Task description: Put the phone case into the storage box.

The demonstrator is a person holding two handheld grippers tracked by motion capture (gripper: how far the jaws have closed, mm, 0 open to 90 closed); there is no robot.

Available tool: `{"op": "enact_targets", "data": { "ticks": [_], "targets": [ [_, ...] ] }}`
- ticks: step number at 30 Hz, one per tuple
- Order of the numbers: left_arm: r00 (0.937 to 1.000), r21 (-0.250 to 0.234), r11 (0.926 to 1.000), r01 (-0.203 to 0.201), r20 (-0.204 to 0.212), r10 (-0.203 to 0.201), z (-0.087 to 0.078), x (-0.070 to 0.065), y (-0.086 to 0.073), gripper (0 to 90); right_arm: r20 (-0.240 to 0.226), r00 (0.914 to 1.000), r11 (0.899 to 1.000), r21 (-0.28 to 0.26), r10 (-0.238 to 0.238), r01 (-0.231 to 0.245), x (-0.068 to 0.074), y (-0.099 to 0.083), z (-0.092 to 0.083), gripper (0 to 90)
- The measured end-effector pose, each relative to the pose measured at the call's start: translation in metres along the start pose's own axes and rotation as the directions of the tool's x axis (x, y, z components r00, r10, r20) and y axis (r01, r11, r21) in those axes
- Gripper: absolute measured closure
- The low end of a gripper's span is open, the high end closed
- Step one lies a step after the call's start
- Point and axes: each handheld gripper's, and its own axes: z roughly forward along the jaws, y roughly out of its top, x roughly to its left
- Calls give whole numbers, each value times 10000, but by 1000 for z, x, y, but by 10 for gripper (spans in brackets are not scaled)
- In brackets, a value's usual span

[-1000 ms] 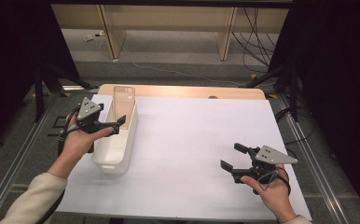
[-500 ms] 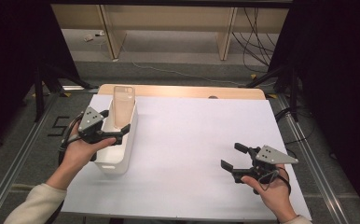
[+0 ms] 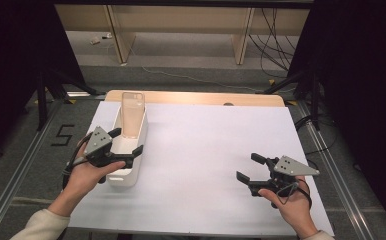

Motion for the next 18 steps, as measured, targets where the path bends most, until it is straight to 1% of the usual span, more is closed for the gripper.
{"op": "enact_targets", "data": {
  "ticks": [5,9,10,14,15,16,17,18],
  "targets": [
    [9997,-120,9999,-3,224,6,-1,-6,-6,62,-13,10000,10000,-5,-11,11,0,0,0,166],
    [9995,-87,9999,-61,323,64,-3,-11,-12,66,-46,10000,10000,-26,-69,69,0,-1,1,166],
    [9992,-140,9999,-56,403,62,-2,-12,-13,66,-22,10000,10000,-7,-11,11,0,0,0,165],
    [9991,-91,9999,-94,412,98,-4,-15,-17,66,-22,10000,10000,6,-42,42,0,0,0,165],
    [9990,-91,9999,-94,426,98,-5,-16,-18,67,-15,9999,9999,-21,-124,124,0,-1,1,166],
    [9990,-80,9999,-111,429,114,-5,-16,-18,67,29,9993,9992,-168,-363,364,-2,-1,2,166],
    [9989,-59,9999,-112,449,115,-5,-17,-20,67,19,9993,9992,-155,-376,376,-2,-1,2,166],
    [9990,-46,9999,-106,442,108,-5,-17,-20,67,-16,9998,9998,-50,-179,179,0,-1,2,166]
  ]
}}
